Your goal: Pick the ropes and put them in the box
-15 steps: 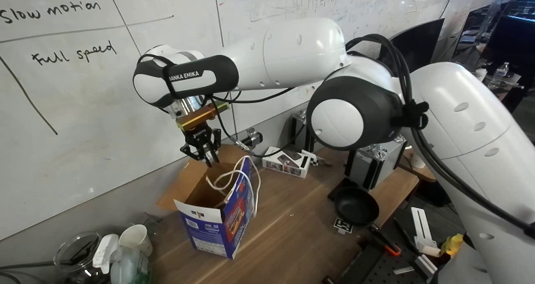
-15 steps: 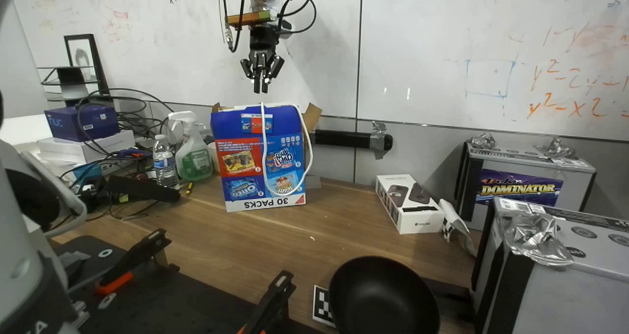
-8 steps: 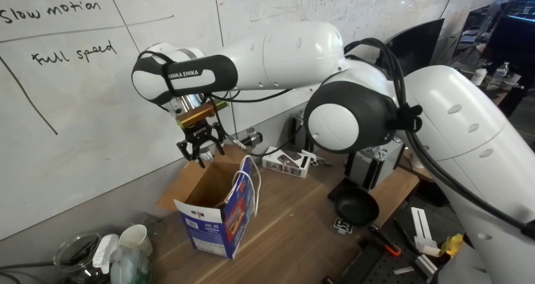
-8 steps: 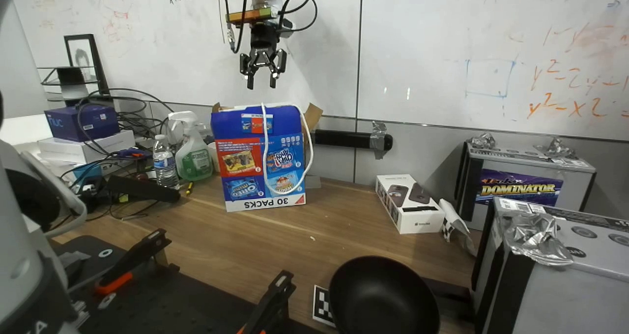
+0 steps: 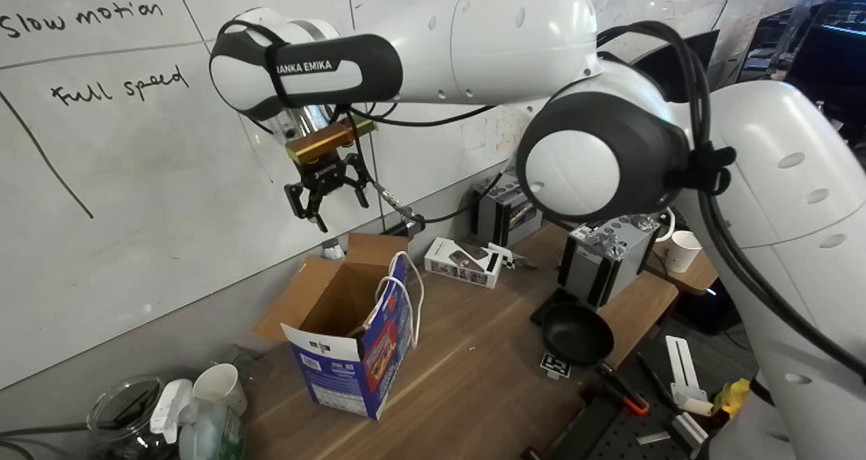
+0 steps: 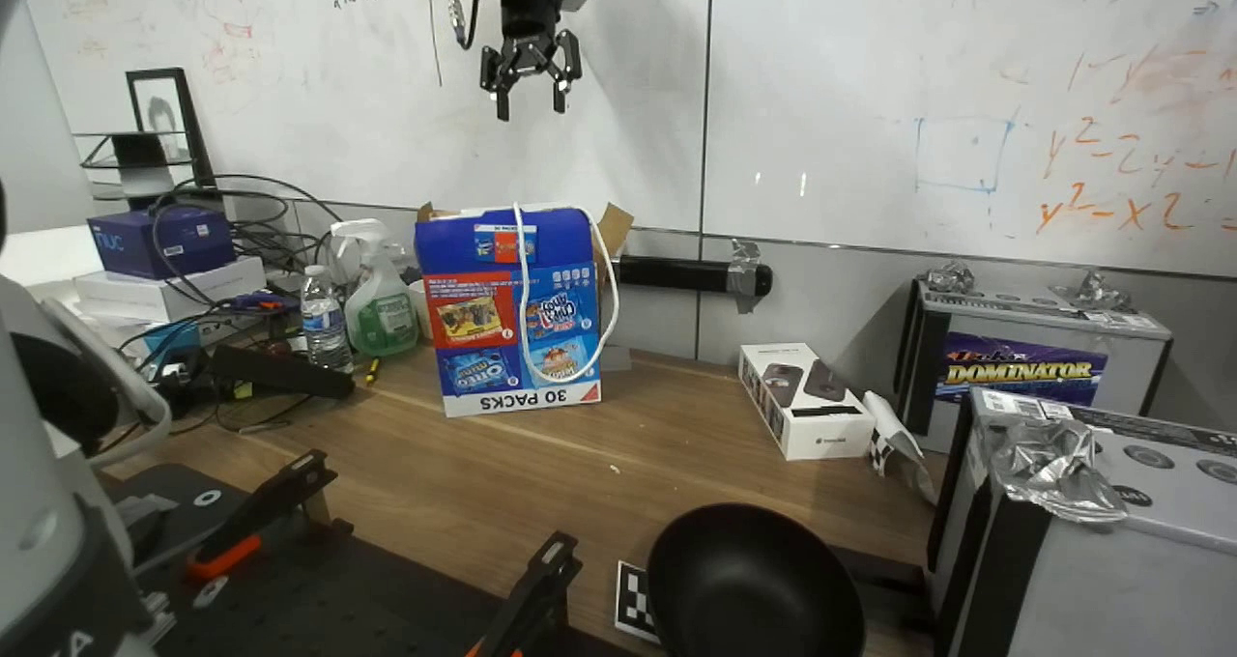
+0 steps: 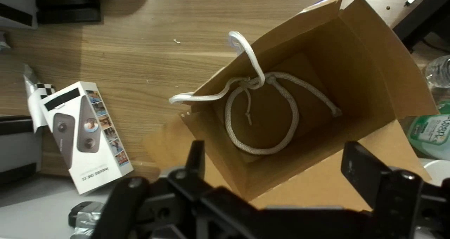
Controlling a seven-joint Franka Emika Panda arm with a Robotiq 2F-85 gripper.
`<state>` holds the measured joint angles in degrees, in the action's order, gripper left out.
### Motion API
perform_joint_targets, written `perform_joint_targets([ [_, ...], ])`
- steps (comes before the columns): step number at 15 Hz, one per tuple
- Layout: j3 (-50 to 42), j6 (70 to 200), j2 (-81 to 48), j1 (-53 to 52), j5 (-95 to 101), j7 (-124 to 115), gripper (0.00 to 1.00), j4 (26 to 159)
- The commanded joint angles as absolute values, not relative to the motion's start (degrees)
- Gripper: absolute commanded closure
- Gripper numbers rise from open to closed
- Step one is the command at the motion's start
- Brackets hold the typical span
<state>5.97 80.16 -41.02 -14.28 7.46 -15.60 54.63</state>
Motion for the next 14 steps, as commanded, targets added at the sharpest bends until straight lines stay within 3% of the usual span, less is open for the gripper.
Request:
perform_joint_targets([
  [1,5.9,83.8,-28.9,-13.1,9.2,-13.2,0.00,67.7],
  [6,6.4,90.2,-18.4,-11.1,9.4,-7.5,0.00,79.9],
  [14,5.9,114.2,-8.1,-8.7,10.1,-2.0,0.00,103.1],
])
